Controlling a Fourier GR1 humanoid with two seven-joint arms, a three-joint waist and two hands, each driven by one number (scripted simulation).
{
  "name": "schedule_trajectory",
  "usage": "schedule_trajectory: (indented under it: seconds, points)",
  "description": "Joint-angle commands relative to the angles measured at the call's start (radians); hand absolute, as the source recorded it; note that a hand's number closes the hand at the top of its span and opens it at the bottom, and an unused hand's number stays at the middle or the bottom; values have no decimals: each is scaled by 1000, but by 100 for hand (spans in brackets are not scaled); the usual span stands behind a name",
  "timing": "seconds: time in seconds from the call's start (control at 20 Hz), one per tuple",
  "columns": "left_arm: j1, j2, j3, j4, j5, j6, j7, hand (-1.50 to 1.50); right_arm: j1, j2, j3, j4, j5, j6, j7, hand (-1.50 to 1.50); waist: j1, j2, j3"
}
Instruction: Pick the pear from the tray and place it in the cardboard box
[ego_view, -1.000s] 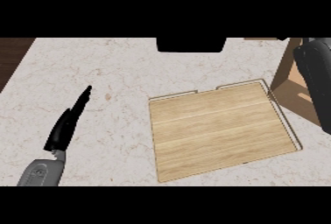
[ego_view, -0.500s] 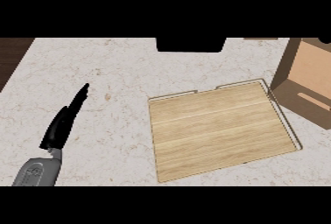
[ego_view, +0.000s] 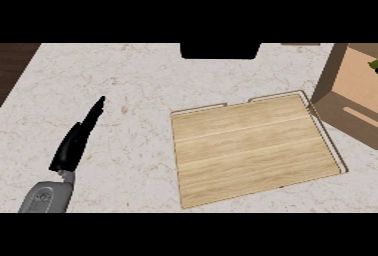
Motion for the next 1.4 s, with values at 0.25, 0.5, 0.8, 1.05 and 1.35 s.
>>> schedule_trajectory:
  seconds: [0.25,0.5,0.8,1.05,1.35]
  points:
    - [14,8,19,8,-1,1,-22,0,64,2,-153,76,-158,-229,-331,-150,3,2,2]
    - [1,-8,11,27,-4,5,-35,0,16,65,-269,50,-280,-406,-442,-150,11,7,2]
    - [2,-6,15,46,-4,-6,-40,0,15,13,-442,110,-457,-430,-560,-150,4,7,1]
    - [0,3,17,-6,-3,-14,-5,0,94,-43,-558,128,-579,-458,-751,-150,3,3,2]
    - [0,-30,6,-1,-21,13,-5,0,180,-111,-660,200,-696,-435,-954,-150,4,5,2]
